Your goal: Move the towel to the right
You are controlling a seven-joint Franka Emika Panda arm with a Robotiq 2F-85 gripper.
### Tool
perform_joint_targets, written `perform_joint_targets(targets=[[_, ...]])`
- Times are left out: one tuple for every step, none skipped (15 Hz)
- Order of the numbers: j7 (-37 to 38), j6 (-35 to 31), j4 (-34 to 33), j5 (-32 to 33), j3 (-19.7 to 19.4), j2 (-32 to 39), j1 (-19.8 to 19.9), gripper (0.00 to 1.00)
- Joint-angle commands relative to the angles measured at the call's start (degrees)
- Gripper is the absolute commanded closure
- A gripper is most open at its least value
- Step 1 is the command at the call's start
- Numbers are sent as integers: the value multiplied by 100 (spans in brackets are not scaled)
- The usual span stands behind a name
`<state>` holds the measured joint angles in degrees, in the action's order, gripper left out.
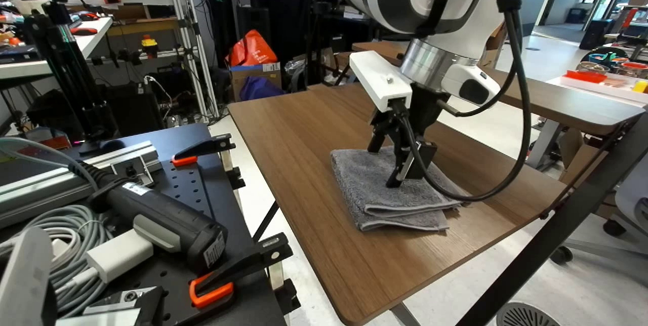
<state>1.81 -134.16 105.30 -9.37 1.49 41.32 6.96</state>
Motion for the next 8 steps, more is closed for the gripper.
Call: perform_joint_targets(targets=[[-338,-134,409,-233,113,-431,136,0],[-481,-110,522,-255,180,-584,155,0],[-600,-115,741,-166,197,-846,68,0],[-693,-92,906,-93,206,-1055,-4,0],[-880,151,1097,123,215,-1321,-115,0],[-622,52,479,-50,112,-648,-47,0],[-720,72,651,-23,146,-857,-105,0],[-750,75,804,-11,157,-1033,-167,0]])
